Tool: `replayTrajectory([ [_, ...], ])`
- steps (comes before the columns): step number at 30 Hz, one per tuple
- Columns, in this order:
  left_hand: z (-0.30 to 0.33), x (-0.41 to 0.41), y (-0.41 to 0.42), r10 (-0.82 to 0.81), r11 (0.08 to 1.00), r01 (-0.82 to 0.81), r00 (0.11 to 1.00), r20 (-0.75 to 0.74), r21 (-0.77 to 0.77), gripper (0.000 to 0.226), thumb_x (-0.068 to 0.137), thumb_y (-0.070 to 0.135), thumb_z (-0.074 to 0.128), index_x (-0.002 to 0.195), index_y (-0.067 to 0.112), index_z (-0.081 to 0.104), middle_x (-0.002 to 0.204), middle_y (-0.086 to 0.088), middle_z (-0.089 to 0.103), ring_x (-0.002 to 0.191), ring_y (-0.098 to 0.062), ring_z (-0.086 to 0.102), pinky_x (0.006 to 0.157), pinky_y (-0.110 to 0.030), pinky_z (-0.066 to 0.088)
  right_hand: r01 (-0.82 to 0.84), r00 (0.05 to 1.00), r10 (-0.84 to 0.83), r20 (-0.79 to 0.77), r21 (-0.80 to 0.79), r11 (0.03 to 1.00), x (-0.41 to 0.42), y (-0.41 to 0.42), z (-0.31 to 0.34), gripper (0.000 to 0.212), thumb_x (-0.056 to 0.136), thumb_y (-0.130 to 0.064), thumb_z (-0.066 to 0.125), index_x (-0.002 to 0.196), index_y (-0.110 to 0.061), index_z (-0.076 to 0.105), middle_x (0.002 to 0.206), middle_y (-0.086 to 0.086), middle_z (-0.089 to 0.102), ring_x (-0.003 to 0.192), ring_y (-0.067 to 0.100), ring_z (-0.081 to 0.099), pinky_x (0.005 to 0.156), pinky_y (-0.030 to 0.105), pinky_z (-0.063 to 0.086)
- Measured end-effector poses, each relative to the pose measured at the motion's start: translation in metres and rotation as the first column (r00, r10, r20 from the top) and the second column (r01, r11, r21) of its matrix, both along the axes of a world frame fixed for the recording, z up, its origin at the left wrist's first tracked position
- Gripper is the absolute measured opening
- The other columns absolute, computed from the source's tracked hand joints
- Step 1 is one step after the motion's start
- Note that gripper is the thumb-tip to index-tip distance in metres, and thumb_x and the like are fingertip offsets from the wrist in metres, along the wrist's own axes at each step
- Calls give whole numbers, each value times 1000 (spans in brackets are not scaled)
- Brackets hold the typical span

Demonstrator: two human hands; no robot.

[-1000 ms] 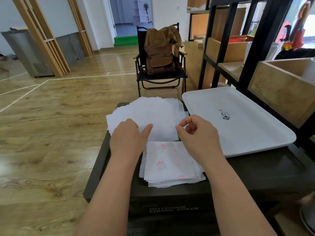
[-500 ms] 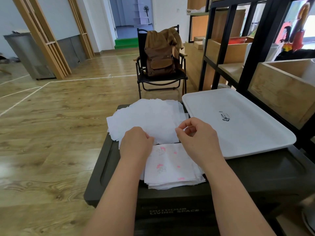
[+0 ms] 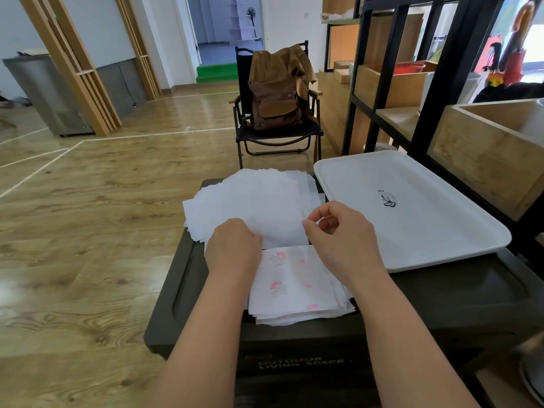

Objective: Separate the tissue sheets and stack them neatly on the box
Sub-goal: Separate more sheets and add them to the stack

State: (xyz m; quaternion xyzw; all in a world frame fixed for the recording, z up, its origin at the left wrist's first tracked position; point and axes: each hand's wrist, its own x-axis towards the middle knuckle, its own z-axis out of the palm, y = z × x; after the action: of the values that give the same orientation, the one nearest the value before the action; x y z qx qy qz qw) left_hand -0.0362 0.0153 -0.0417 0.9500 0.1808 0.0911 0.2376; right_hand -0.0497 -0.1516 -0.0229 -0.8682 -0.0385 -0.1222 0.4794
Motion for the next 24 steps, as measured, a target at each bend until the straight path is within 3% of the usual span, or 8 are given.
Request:
replayTrajectory([
  [3,-1,-1,-2,12,1000,-12,1000,-10,27,41,91,17,57,56,13,37,54,0,38,49,-15,33,46,-27,23,-1,1000,1,4,0,1000,0,1,0,9,88,-29,65,81,-31,60,73,-13,62,70,3,58,59,13,39],
  [9,-1,1,-1,0,1000,0,1000,-28,6,40,92,10,53,56,14,34,54,1,34,48,-13,28,44,-27,19,2,1000,-2,-10,15,1000,0,2,-1,9,87,-29,66,80,-30,61,73,-12,62,69,2,58,58,15,38],
  [12,0,-1,1,-32,999,32,999,19,1,37,96,12,49,60,13,38,58,-1,40,52,-15,33,47,-28,22,9,1000,-8,-8,14,1000,0,1,-1,10,87,-29,66,79,-31,60,73,-14,61,68,0,56,57,12,37],
  [16,15,-6,6,-94,995,95,981,168,-2,16,100,21,49,89,12,54,84,-2,59,77,-18,54,54,-25,31,16,1000,-16,2,-12,1000,0,0,0,11,88,-29,66,79,-32,59,74,-17,59,69,-2,55,57,9,35],
  [21,30,-16,14,-214,977,208,945,247,53,9,100,23,52,93,17,53,92,3,58,82,-15,55,69,-27,39,7,1000,-7,9,-6,1000,0,0,-1,10,88,-28,66,81,-31,60,76,-16,60,71,1,56,60,11,37],
  [24,35,-22,16,-205,979,204,943,264,32,10,102,22,49,94,16,49,85,2,58,72,-15,52,61,-30,37,4,1000,-4,10,-4,1000,1,0,-1,11,89,-28,66,81,-32,59,77,-17,59,72,0,56,59,10,36],
])
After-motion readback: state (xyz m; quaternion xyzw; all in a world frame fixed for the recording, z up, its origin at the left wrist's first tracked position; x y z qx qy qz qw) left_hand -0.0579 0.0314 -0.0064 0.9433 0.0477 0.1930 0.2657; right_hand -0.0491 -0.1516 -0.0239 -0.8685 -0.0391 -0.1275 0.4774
